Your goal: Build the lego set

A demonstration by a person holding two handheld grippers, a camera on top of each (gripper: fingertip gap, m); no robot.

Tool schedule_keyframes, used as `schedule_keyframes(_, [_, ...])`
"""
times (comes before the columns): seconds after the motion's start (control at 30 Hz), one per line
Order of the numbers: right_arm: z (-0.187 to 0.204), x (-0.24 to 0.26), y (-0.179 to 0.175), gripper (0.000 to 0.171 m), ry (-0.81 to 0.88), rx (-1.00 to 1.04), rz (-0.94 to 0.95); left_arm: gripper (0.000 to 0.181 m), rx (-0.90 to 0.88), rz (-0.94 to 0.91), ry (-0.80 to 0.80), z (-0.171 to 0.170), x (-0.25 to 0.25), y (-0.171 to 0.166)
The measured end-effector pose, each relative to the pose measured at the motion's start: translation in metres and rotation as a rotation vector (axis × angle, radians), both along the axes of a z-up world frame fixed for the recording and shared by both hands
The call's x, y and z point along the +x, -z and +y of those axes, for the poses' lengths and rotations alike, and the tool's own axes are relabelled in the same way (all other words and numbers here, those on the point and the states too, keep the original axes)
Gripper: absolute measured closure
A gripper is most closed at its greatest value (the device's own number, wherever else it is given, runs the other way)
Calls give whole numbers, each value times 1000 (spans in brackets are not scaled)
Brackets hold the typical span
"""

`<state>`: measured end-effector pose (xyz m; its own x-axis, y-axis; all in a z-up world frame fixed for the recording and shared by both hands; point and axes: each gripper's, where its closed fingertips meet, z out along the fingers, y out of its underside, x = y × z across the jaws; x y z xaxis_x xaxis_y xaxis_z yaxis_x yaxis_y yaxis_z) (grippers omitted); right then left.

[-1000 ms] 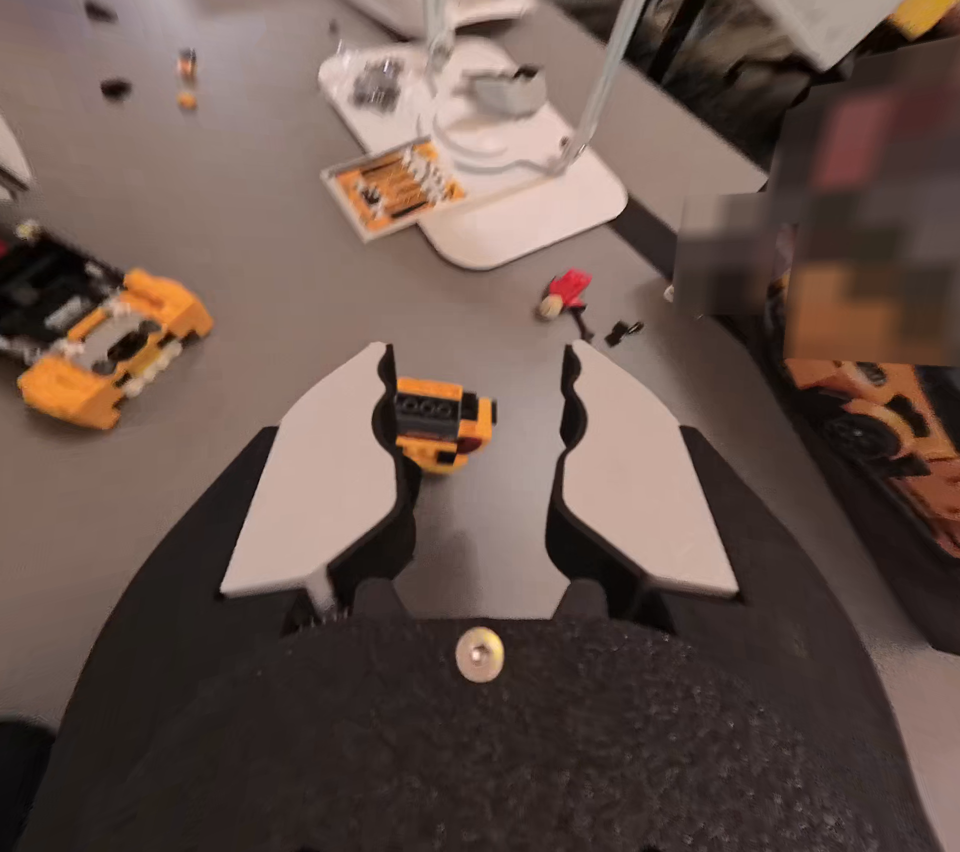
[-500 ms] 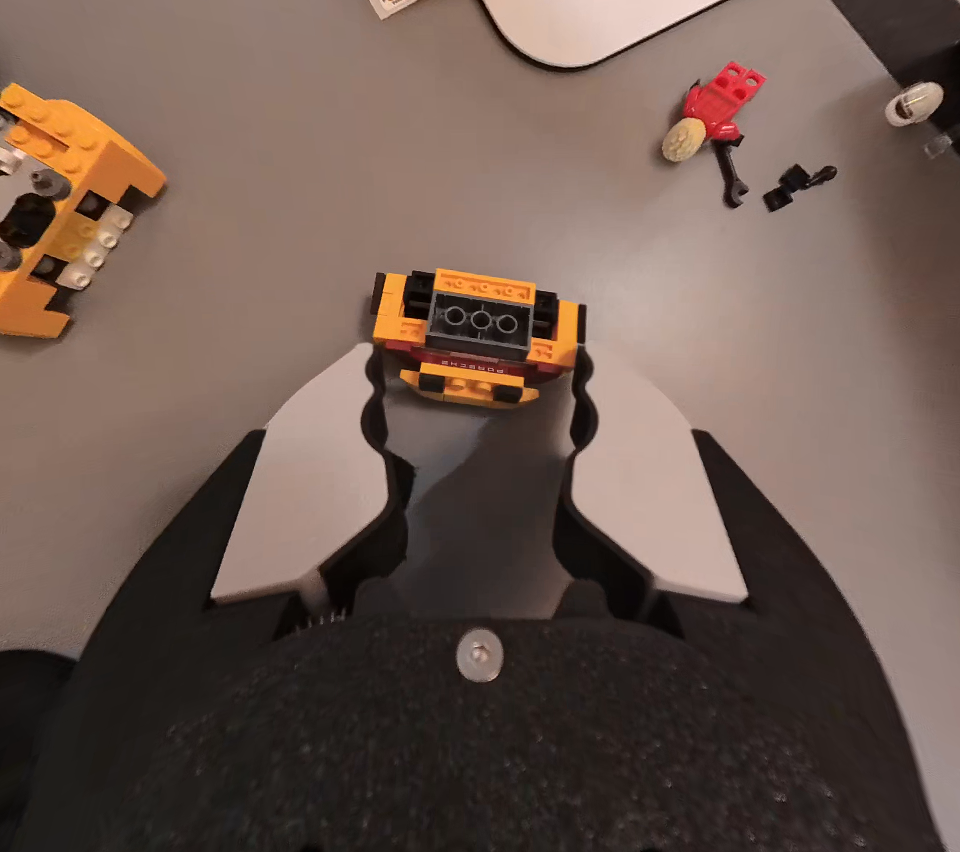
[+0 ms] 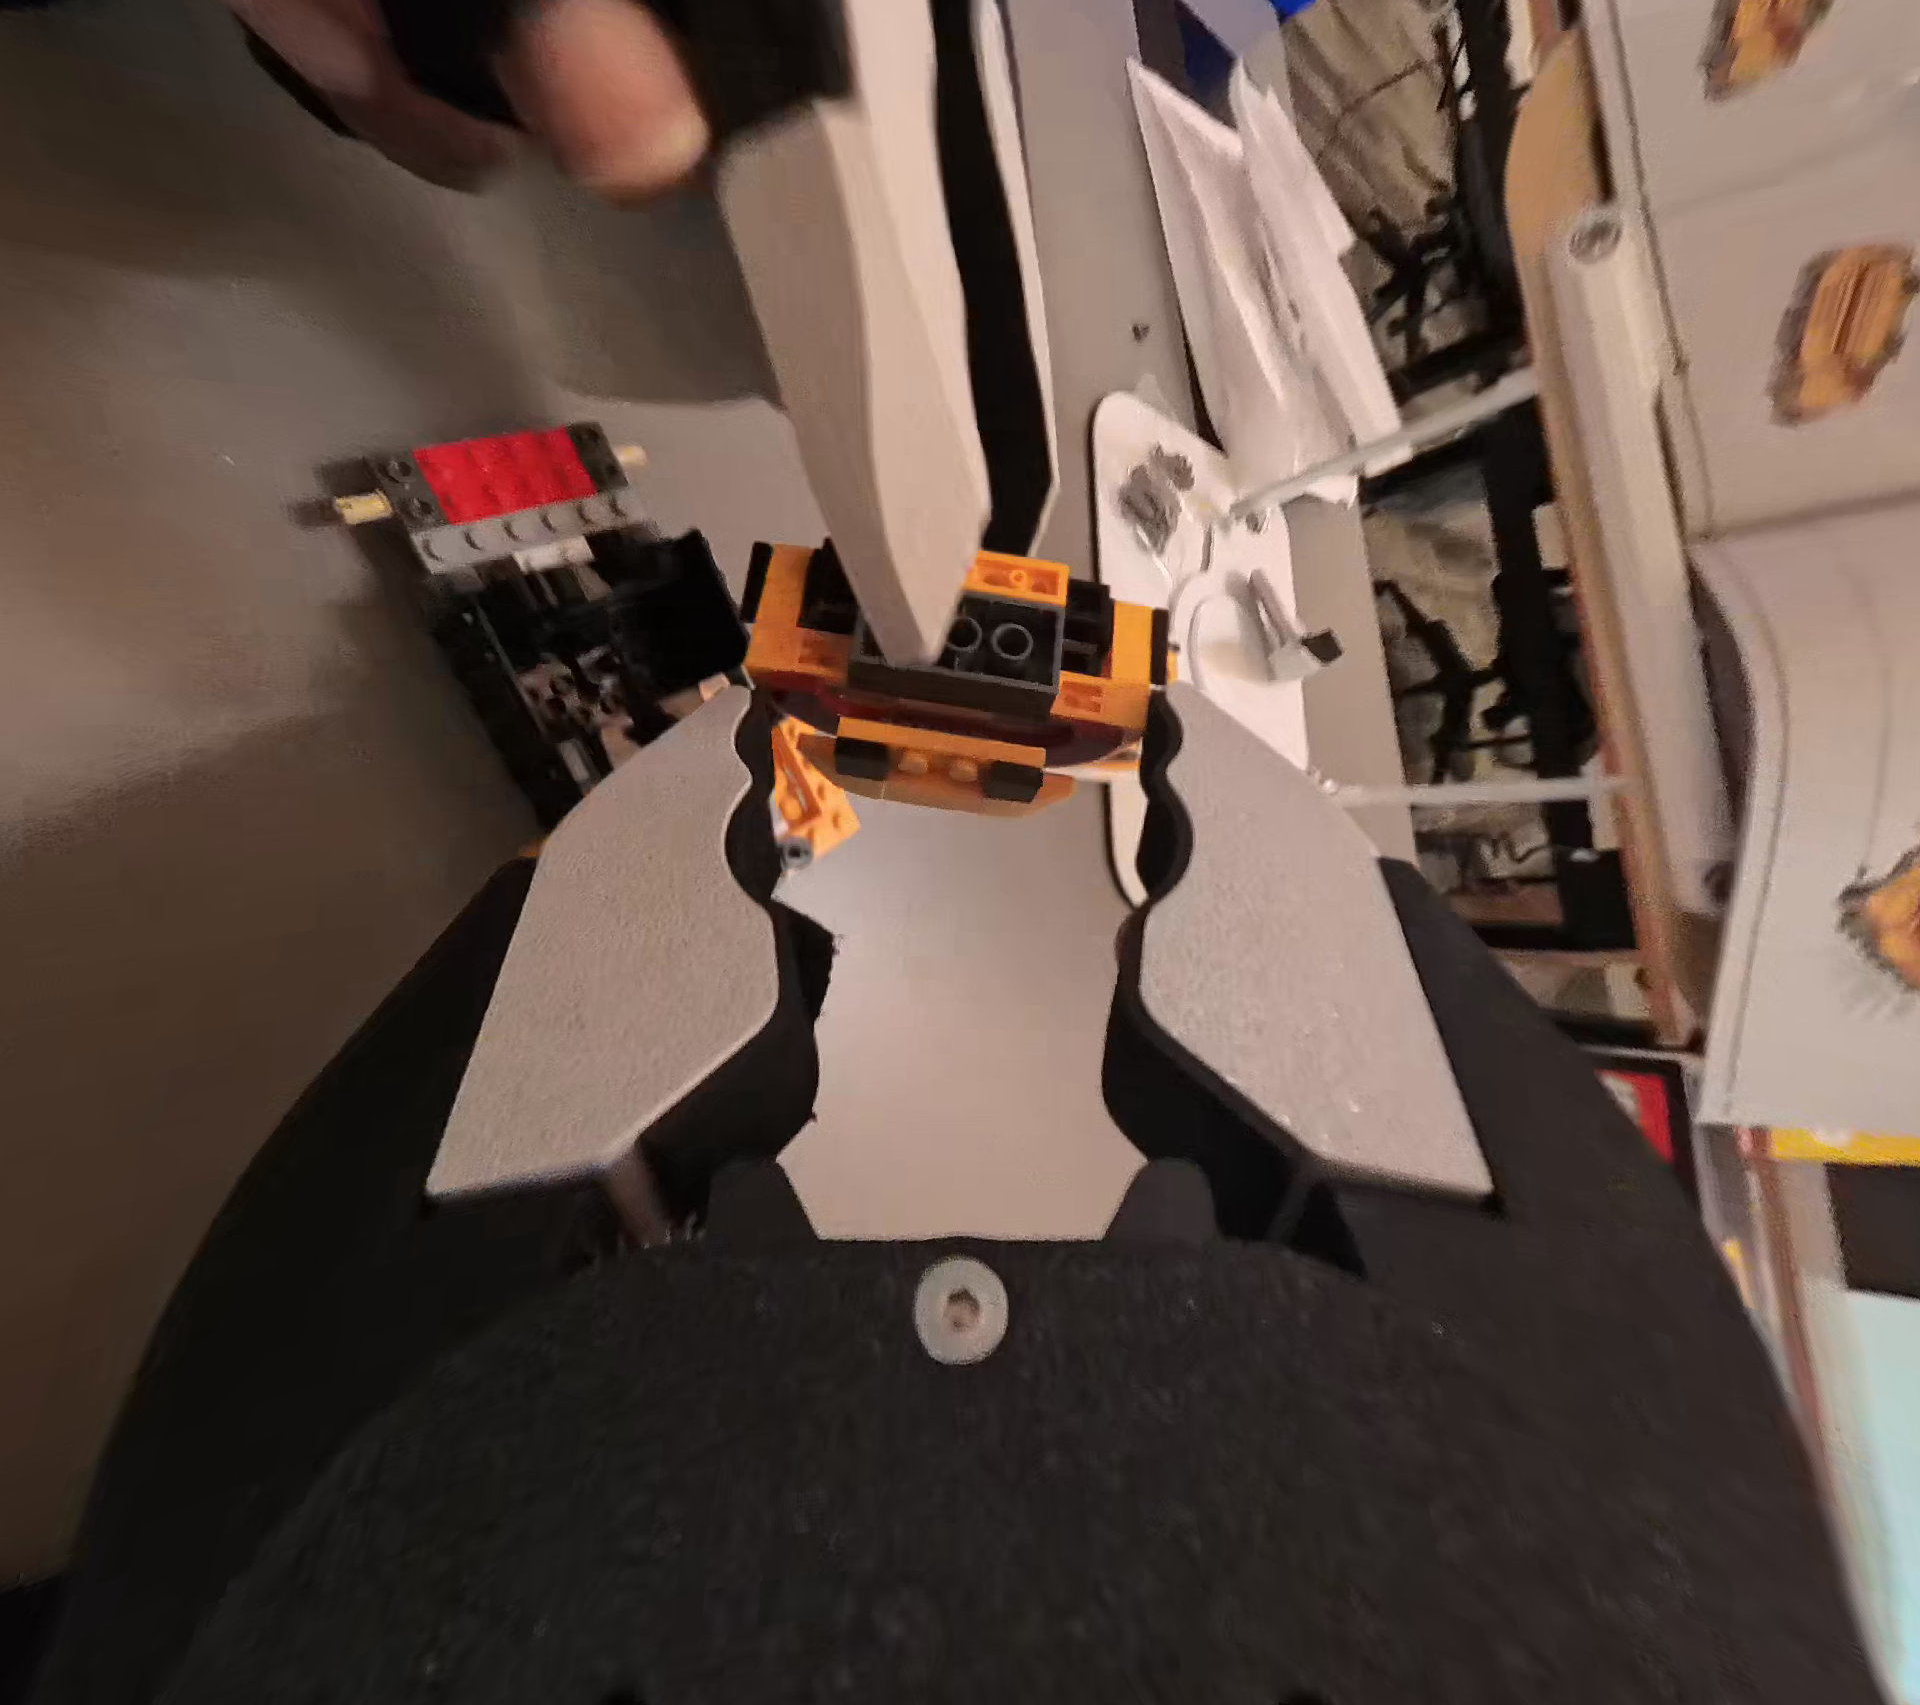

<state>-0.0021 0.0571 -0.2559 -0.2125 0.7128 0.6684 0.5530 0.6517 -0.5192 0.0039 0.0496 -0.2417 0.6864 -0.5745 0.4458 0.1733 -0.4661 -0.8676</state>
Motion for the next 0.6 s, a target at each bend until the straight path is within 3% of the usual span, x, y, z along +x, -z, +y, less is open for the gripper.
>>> schedule_keyframes(0.17, [-15,-7,-7,103,-18,119,16,144,-2,9,59,-6,5,3])
schedule_keyframes(0.27, [-21,-7,-21,103,-40,88,105,145,28,-134,137,-12,6,-13])
schedule_keyframes(0.47, [-39,-10,-49,108,-136,-325,332,145,27,-612,343,-28,1,-50])
schedule_keyframes(0.6, [-44,-9,-60,112,-153,-554,378,146,60,-757,384,-32,-7,-64])
